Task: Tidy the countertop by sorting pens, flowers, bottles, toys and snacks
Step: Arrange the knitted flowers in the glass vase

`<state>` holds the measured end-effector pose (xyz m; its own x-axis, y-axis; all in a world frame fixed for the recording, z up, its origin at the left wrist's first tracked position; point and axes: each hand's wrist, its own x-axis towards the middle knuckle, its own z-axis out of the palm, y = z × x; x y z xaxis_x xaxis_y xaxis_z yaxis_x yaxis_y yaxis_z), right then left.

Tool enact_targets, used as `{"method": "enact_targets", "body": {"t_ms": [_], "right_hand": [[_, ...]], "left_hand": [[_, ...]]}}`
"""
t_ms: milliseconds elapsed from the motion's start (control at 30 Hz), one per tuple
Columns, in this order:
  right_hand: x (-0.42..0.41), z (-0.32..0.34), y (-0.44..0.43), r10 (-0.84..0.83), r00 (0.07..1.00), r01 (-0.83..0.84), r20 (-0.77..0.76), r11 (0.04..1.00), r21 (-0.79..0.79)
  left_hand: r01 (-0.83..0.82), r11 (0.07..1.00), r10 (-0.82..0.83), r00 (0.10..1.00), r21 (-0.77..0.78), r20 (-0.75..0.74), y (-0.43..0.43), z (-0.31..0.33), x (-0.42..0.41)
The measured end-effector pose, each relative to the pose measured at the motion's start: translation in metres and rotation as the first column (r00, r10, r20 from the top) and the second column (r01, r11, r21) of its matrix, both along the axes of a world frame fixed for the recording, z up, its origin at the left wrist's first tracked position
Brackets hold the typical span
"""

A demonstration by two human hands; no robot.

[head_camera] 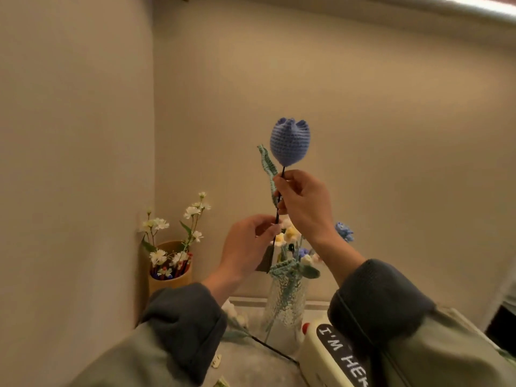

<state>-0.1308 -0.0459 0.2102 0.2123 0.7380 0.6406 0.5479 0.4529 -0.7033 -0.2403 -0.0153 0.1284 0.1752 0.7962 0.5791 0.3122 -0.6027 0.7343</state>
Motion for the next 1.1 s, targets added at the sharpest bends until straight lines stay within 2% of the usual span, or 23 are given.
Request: {"method": "enact_targets", "body": {"t_ms": [200,467,667,800,867,967,1033,1100], "right_hand": [[0.01,0.016,0.015,-0.134,0.984,0.129,0.115,0.99,0.052],[0.021,-0.009,0.034,-0.194,0.941,0.205,0.278,0.979,-0.009],[0.03,-0.035,0.046,-0.167,0.931,0.234,0.325,0.955,-0.18],[0.033,-0.045,0.048,-0.156,0.897,0.305,0.414,0.896,-0.323],[0.032,-0.043,0.046,-0.13,0.871,0.34,0.473,0.855,-0.391],[0.03,-0.038,0.041,-0.108,0.829,0.413,0.549,0.781,-0.468],[0.031,-0.036,0.038,-0.081,0.806,0.443,0.586,0.739,-0.507],[0.031,-0.036,0.035,-0.042,0.832,0.409,0.553,0.72,-0.561]], "left_hand": [[0.047,0.998,-0.044,0.995,-0.036,0.087,0.03,0.013,0.024],[0.0,0.999,0.0,1.0,-0.049,-0.002,0.054,-0.012,0.036],[0.05,0.979,-0.041,0.998,-0.199,0.052,0.055,-0.04,0.035],[0.02,0.979,-0.007,0.998,-0.205,0.065,0.049,-0.053,0.024],[0.087,0.966,-0.045,0.984,-0.243,0.173,0.046,-0.057,0.019],[0.276,0.907,-0.174,0.933,-0.317,0.315,0.035,-0.057,0.014],[0.286,0.904,-0.164,0.918,-0.318,0.361,0.027,-0.056,0.014],[0.252,0.913,-0.117,0.915,-0.322,0.385,0.023,-0.056,0.015]]}}
